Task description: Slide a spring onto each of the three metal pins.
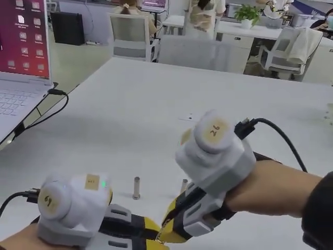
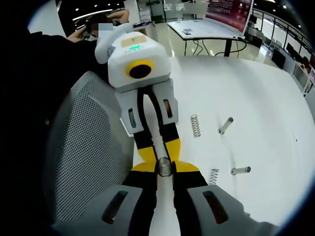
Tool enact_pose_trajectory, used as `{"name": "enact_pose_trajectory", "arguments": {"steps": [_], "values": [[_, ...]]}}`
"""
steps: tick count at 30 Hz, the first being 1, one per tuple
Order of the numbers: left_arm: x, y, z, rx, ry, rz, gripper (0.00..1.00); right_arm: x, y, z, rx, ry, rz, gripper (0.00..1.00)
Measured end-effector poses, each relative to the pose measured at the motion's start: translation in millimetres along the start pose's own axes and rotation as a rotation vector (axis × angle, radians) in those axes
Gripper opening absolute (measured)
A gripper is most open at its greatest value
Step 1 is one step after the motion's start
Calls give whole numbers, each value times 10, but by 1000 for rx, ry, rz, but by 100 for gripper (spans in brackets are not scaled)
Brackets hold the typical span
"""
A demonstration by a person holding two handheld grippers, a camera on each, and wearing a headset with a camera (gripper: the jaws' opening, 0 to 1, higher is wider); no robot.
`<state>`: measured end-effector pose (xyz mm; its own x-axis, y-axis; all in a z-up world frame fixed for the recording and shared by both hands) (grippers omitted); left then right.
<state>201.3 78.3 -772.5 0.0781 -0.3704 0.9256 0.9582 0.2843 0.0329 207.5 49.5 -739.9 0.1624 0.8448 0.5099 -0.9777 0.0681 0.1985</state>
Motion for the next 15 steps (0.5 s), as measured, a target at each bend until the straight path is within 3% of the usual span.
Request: {"name": "enact_pose_trajectory", "arguments": {"steps": [15], "values": [[13,5,-6,10,-17,6,2,-2,-20,-33,2,60,15,9]]}}
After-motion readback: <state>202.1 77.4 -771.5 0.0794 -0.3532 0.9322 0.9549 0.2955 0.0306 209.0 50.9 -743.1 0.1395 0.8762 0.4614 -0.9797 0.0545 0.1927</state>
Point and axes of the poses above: the centre of the closed fingertips' face, and the gripper's own axes: z roughly backward along the fingers, y roughly to its left, x roughly out of its top, the point moved 4 cm from there along z, roughly backward along the fingers, and after that the axes turned 8 degrees about -z, right-handed, at the moved point
